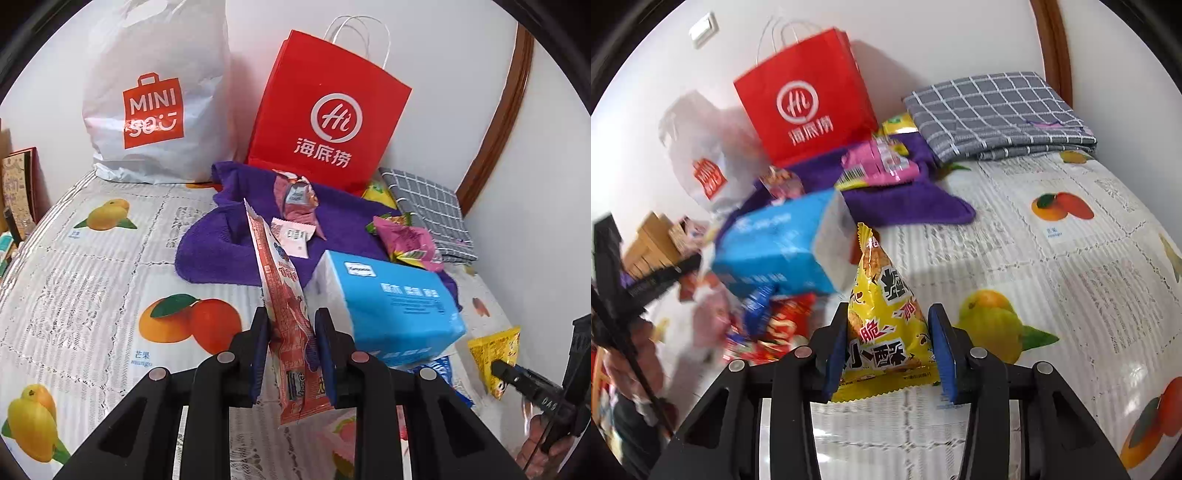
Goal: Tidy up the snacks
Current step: 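Carry both held snacks up over the purple towel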
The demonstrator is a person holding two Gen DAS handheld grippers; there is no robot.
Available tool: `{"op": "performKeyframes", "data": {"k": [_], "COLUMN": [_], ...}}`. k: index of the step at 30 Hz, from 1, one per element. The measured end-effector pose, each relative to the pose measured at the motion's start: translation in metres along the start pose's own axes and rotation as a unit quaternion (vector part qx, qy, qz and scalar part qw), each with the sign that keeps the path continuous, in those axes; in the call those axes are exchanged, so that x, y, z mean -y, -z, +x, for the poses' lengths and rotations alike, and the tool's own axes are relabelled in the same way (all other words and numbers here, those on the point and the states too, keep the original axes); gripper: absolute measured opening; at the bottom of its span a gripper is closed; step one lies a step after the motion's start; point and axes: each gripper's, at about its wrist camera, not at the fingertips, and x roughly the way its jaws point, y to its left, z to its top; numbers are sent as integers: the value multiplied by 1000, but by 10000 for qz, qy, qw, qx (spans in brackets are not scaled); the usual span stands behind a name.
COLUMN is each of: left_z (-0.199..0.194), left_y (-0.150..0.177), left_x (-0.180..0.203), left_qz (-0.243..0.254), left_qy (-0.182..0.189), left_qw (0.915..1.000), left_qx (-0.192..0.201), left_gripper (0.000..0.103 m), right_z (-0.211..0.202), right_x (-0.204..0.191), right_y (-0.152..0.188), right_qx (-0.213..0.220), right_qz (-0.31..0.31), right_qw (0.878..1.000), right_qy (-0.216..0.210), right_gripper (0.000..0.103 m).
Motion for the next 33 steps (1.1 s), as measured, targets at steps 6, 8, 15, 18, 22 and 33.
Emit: {"op": "performKeyframes", "data": {"k": [6,8,15,18,22,33], "left_z": [-9,-14,-29,-29,-25,0], "left_y": [-1,-2,-7,-15,-26,-79], "left_x": [3,3,8,13,27,56], "left_qz": [65,55,7,-130,-131,-103], "left_qy": [3,91,442,638,852,1091], "left_qw": [9998,9995,9977,9969,9955,9930], "left_qx": [201,285,520,434,402,448], "left_gripper": [24,24,24,24,24,24], "right_z": [-24,-29,-40,-44,-46,-7], "right_x": [-20,-28,-59,-70,-83,-101], "right_y": [-16,-21,-41,-52,-71,-127], "right_qx": [318,377,532,625,783,911], "right_qz": [-151,-212,-371,-446,-505,-492], "right_qw": [9994,9990,9974,9963,9945,9915], "right_qy": [-59,-127,-303,-383,-469,-787], "right_gripper": [42,42,42,42,42,42]}}
